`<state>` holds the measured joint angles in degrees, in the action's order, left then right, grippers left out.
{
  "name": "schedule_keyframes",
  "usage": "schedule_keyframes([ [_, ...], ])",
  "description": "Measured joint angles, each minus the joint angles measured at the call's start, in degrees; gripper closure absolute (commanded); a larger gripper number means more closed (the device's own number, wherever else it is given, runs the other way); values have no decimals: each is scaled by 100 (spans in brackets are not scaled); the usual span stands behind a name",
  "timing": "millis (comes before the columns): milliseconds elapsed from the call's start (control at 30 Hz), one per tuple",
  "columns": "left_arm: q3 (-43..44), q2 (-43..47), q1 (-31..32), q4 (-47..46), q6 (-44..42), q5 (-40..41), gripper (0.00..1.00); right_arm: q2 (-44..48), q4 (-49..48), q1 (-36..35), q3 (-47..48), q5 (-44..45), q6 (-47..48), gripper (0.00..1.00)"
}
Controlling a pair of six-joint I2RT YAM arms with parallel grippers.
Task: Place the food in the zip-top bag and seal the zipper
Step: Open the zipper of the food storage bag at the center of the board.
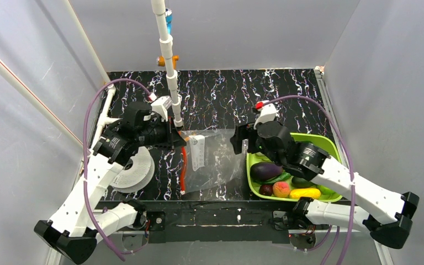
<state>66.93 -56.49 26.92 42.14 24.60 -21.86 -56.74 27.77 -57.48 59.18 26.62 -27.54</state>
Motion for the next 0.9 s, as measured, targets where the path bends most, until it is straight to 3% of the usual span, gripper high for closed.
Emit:
schedule_keyframes([
  [200,245,92,0,194,-5,294,100,302,204,69,10,332,281,2],
  [433,163,193,0,136,418,372,100,230,-543,-148,-225,-711,-133,16],
  [500,50,189,0,52,586,281,100,54,-943,-568,-356,-784,-265,24],
  [700,-28,25,0,17,876,36,100,-750,-1666,-1748,-382,-659,-373,62],
  [900,-28,13,0,12,985,-34,100,-1573,-1739,-2218,74,-365,-299,68],
])
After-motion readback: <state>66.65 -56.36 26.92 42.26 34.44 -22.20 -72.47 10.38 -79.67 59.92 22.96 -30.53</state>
